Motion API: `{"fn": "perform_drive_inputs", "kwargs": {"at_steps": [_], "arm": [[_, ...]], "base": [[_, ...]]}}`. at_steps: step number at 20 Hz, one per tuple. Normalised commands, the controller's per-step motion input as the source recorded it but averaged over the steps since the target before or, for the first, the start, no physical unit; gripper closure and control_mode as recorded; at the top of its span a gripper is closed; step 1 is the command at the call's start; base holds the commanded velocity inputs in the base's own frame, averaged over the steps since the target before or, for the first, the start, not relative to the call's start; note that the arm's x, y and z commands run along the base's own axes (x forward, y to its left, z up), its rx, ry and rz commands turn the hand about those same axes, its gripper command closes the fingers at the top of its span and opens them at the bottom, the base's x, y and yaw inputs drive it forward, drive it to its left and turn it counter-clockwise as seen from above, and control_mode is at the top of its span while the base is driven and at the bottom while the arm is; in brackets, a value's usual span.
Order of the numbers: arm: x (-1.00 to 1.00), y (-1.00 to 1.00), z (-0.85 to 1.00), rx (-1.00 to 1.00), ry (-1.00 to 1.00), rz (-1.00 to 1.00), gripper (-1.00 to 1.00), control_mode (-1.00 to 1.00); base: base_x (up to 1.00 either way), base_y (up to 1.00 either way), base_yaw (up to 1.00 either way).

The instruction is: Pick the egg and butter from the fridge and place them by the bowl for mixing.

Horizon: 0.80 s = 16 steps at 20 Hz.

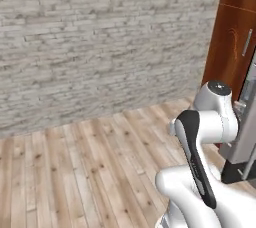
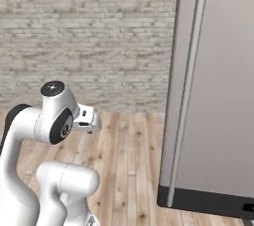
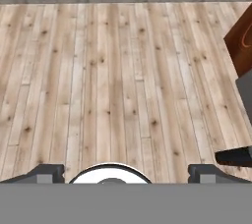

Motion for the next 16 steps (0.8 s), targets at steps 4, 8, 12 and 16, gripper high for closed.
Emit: {"fn": "perform_drive_inputs", "kwargs": {"at_steps": [4,8,12,16], "arm": [[0.0,0.0,0.0,0.0,0.0,0.0,-1.0,1.0],[0.0,0.0,0.0,0.0,0.0,0.0,-1.0,1.0],[0.0,0.0,0.0,0.0,0.0,0.0,-1.0,1.0],[0.0,0.0,0.0,0.0,0.0,0.0,-1.0,1.0]], "base": [[0.82,0.33,-0.19],[0.72,0.33,-0.31],[0.5,0.32,-0.58],[0.38,0.29,-0.71]]}}
